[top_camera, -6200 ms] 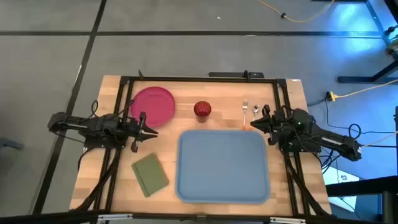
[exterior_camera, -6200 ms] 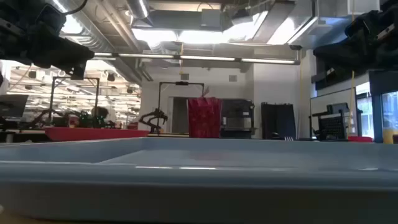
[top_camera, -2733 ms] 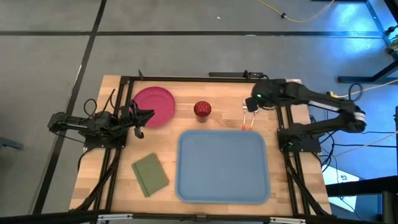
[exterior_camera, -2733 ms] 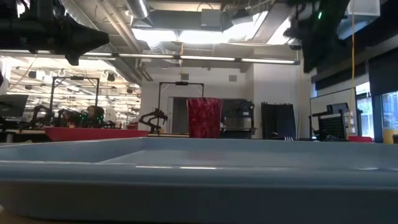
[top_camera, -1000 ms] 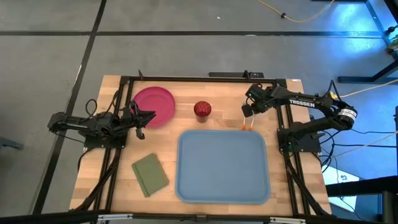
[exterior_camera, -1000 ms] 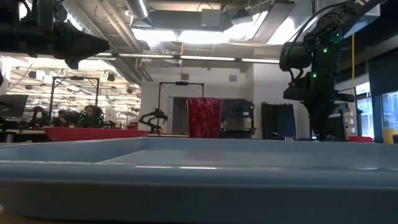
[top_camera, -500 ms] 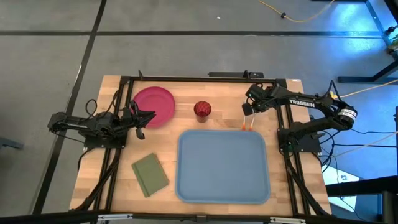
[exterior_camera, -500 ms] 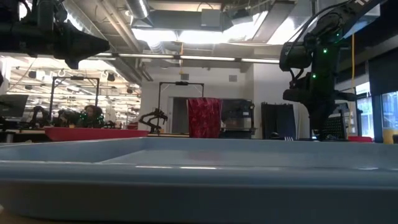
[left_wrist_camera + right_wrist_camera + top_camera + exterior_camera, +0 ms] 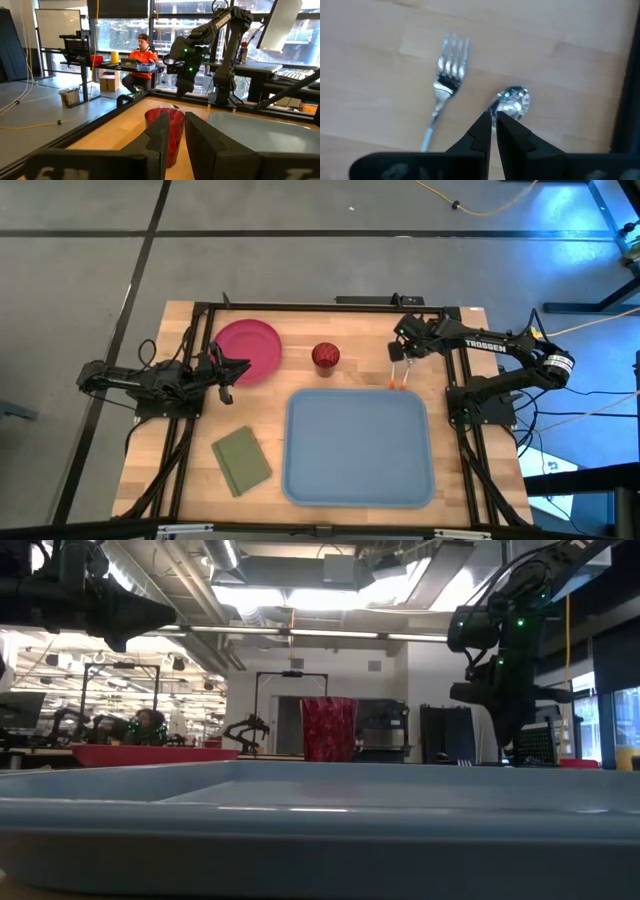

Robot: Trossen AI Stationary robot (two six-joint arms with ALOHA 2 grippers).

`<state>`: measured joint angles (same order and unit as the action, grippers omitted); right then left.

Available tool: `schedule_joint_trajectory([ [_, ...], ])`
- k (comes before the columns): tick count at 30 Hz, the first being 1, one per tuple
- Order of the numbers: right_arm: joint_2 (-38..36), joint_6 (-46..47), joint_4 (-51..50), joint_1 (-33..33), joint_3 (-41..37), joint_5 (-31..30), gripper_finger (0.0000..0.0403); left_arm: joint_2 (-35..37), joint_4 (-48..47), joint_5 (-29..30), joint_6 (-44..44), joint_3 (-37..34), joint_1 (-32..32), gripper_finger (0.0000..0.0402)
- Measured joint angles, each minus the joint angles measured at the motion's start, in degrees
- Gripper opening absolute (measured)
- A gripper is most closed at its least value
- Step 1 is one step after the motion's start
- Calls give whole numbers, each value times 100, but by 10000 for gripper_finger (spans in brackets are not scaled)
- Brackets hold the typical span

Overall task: Pick and place plate/cup/fork/spoon on tray
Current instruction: Put the orange spoon on the blue serving tray

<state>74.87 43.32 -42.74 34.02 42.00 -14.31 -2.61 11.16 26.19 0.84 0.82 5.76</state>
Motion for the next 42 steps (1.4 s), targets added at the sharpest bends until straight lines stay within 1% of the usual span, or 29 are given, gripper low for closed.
schedule_joint_trajectory([
  [6, 0, -56, 35, -2, 4, 418, 33, 0, 0, -10, 0, 0, -2, 55],
  [20, 0, -16, 89, -4, 4, 387, 33, 0, 2, -12, 1, 0, -2, 55],
  [26, 0, 139, 210, -2, 4, 396, 33, 0, 2, -12, 2, 0, 0, 55],
  [31, 2, 140, 395, -2, 4, 653, 38, 0, 2, -12, 0, 0, 0, 55],
  [33, 2, 139, 425, -2, 2, 678, 52, 0, 2, -12, 1, 0, 0, 55],
  [35, 2, 137, 432, -1, 2, 684, 78, 0, 2, -12, 0, 0, 0, 55],
  [38, 2, 138, 430, -2, -16, 682, 129, 0, 2, -12, 2, 0, 0, 55],
  [42, 2, 194, 495, -2, -236, 646, 198, 0, 2, -12, 2, 0, 0, 55],
])
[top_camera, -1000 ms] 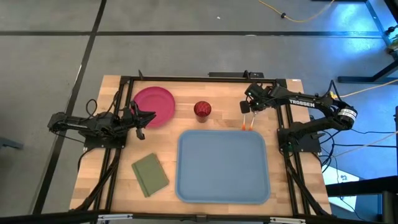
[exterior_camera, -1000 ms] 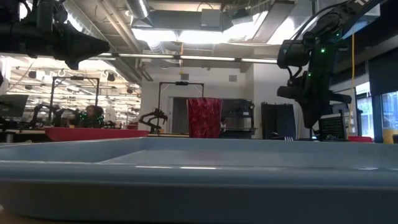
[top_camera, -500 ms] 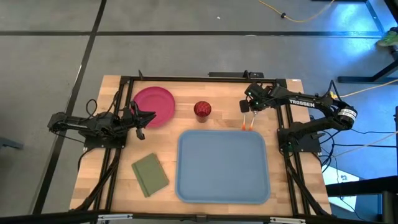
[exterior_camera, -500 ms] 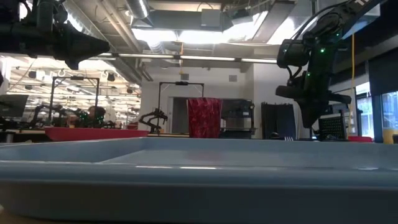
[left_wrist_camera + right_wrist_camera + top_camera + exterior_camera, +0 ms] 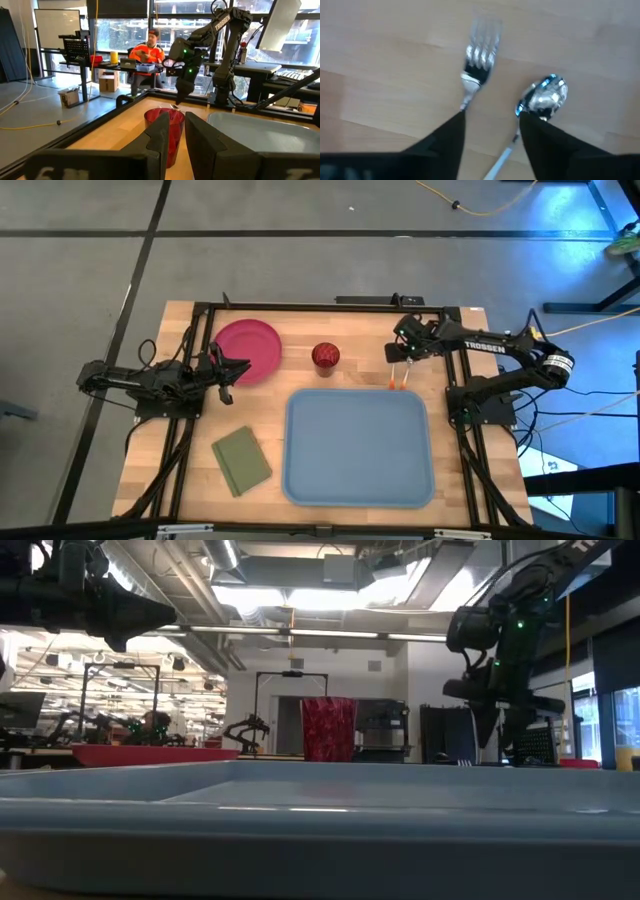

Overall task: Pick and place plate/cup/fork/spoon on tray
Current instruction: Put the orange spoon on the blue serving tray

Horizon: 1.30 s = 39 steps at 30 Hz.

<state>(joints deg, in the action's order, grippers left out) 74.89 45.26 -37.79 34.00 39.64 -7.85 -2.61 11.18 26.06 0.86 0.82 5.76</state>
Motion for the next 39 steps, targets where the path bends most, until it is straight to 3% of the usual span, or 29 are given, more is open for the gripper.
schedule_joint_trajectory([
  [4, 0, 190, -8, 2, -307, -245, 244, 0, 0, 0, -1, 0, 0, 55],
  [8, 2, 634, -9, 2, -436, 21, 260, 0, 2, 0, 0, 0, -2, 55],
  [32, 0, 755, -191, -91, -339, 906, 257, 0, 2, 0, -2, 0, -2, 55],
  [39, 89, 1058, -307, -160, -344, 544, 257, 0, 2, 0, 0, 0, 0, 55],
])
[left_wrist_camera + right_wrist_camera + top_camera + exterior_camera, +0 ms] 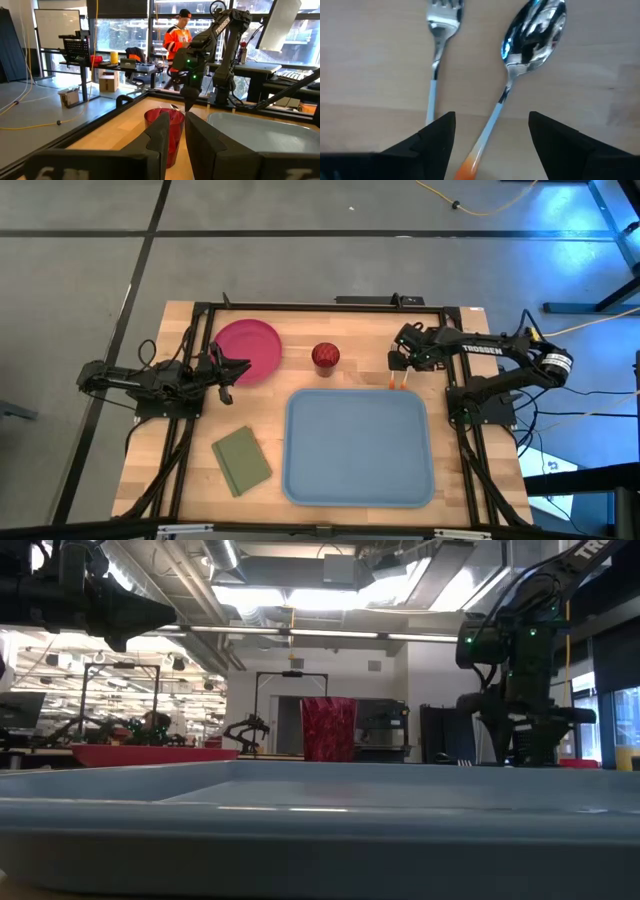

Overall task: Pick and place plate/cup/fork/spoon on tray
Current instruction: Put the orange spoon on the blue serving tray

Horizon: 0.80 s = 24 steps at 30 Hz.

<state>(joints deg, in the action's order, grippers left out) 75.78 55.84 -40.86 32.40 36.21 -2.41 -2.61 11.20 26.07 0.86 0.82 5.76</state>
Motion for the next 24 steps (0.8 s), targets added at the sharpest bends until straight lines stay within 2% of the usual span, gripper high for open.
schedule_joint_trajectory([
  [12, 783, 86, 188, -4, 15, -116, 257, 0, 0, 0, 0, 0, 0, 55],
  [20, 850, 139, 140, -7, 22, -179, 255, 0, 0, 0, 0, 0, 0, 55],
  [24, 855, 230, 176, -9, 23, -185, 232, 0, 0, 0, 0, 0, 0, 55],
])
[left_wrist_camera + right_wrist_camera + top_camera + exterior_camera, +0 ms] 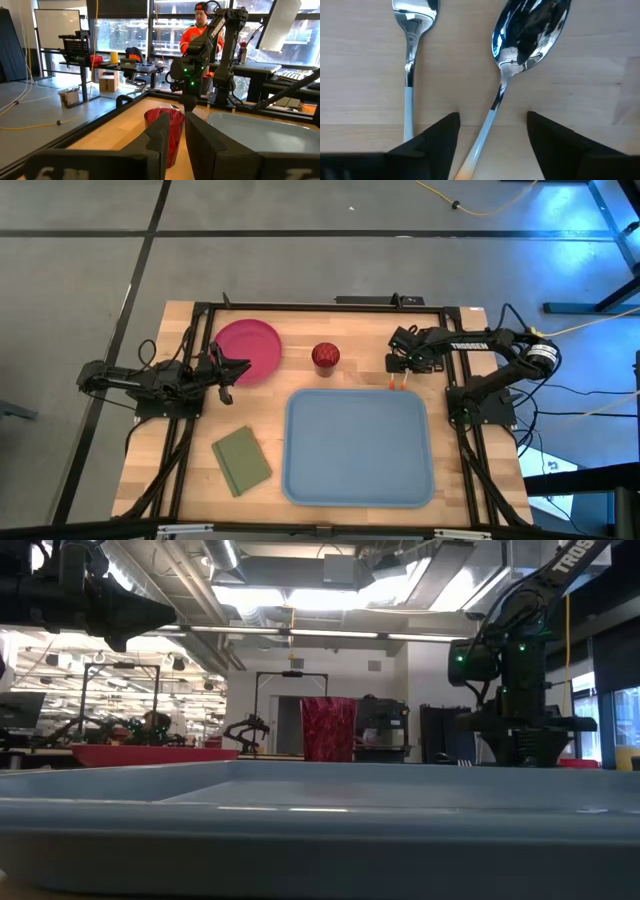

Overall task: Pick and place plate/cup/fork/spoon on tray
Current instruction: Put the orange spoon on the blue serving tray

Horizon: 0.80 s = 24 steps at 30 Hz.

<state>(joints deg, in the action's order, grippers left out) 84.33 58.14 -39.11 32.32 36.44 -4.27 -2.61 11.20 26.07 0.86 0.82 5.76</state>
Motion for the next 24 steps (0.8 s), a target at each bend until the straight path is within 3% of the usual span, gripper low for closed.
schedule_joint_trajectory([
  [10, 17, 20, 88, 0, 38, -136, 139, 0, 0, 2, 0, 0, -1, 55],
  [24, 26, -133, 109, 4, 36, -292, 65, 0, 0, 2, 0, 0, 0, 55],
])
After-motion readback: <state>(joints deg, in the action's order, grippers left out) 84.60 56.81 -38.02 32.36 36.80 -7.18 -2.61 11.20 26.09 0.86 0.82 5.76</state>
